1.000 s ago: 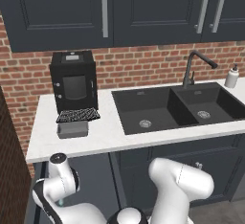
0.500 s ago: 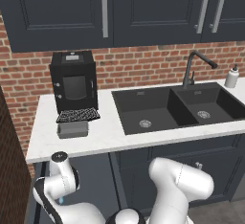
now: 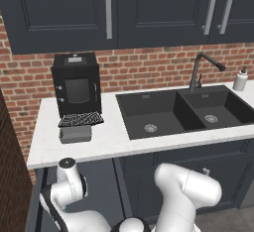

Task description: Pick the peeler from the drawer and place it on the counter.

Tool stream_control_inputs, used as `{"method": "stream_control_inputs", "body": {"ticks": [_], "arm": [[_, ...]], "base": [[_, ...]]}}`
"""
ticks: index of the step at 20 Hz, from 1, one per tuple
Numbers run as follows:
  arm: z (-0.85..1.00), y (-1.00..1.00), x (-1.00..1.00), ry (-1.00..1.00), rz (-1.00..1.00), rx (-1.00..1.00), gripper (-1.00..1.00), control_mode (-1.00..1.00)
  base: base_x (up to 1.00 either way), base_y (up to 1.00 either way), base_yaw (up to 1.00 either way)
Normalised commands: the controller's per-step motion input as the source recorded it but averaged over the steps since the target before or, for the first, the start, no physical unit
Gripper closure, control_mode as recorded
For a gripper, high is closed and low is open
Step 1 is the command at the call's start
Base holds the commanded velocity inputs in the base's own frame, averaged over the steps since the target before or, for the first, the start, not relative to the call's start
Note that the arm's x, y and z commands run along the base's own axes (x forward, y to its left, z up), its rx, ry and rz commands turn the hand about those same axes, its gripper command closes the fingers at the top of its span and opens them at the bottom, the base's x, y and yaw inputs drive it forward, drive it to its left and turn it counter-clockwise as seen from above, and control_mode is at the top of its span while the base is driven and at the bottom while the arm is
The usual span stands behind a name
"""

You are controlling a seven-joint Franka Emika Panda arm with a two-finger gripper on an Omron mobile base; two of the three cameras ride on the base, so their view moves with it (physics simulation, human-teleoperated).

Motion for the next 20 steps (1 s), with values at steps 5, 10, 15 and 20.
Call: {"method": "stream_control_inputs", "body": {"ticks": [5, 10, 15, 20], "arm": [[-0.19, -0.21, 0.00, -0.01, 0.00, 0.00, -1.00, -1.00], [-0.06, 0.00, 0.00, 0.00, 0.00, 0.00, -1.00, -1.00], [0.00, 0.16, 0.00, 0.00, 0.00, 0.00, -1.00, -1.00], [0.00, 0.17, 0.00, 0.00, 0.00, 0.00, -1.00, -1.00]], "base": [[0.00, 0.00, 0.00], [0.00, 0.00, 0.00], [0.00, 0.00, 0.00], [0.00, 0.00, 0.00]]}}
